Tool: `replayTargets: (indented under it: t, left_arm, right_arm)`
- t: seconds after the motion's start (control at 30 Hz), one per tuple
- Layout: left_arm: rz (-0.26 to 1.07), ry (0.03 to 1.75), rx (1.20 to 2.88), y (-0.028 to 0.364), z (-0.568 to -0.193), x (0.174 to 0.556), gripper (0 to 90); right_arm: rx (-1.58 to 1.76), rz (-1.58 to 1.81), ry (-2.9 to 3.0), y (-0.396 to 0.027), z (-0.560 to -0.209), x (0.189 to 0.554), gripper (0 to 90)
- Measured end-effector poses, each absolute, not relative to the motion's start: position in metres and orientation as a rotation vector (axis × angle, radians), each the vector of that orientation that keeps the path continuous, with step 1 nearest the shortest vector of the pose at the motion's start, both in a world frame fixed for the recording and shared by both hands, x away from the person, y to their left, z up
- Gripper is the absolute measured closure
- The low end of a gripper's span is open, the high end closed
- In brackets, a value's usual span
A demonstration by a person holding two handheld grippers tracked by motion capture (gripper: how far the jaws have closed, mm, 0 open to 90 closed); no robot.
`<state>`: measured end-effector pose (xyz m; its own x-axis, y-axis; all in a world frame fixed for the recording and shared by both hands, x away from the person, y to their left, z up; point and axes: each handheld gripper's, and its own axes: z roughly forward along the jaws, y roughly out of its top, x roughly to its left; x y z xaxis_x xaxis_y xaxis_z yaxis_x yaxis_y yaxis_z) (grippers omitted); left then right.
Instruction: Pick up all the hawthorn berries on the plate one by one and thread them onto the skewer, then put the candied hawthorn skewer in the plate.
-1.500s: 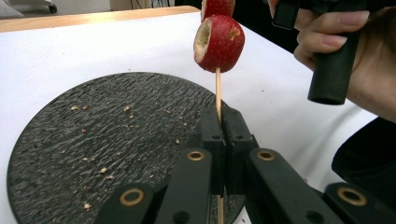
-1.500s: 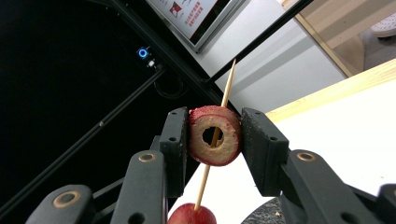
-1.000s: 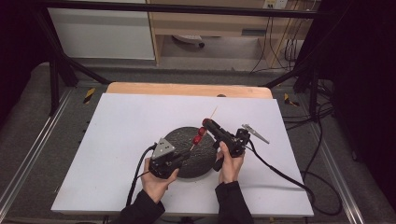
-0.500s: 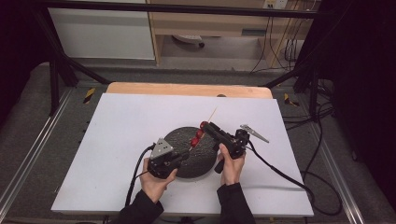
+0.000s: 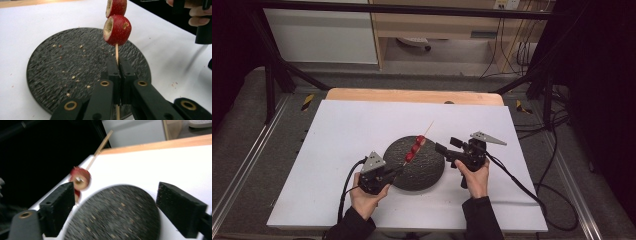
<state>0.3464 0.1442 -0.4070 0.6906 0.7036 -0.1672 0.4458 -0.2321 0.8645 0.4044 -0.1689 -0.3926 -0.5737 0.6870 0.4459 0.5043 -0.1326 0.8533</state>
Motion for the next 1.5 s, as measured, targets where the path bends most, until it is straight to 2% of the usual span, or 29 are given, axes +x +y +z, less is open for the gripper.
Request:
replayTargets:
  t: [0.2, 0.5, 1.07, 1.5]
  left_arm:
    - [0.314, 0.895, 1.917, 0.154, -0.405, 0.346, 88.8]
    - [0.309, 0.899, 1.976, 0.168, -0.398, 0.349, 88.8]
    - [0.299, 0.948, 2.059, 0.162, -0.392, 0.375, 88.8]
    - [0.288, 0.991, 2.123, 0.15, -0.4, 0.393, 88.7]
  right_arm:
    - [1.293, 1.606, 2.102, -0.178, -0.402, 0.404, 5.5]
    - [1.244, 1.418, 2.254, -0.194, -0.42, 0.398, 0.9]
    - [1.226, 1.338, 2.312, -0.235, -0.44, 0.375, 0.5]
    - [1.245, 1.316, 2.314, -0.247, -0.451, 0.369, 0.8]
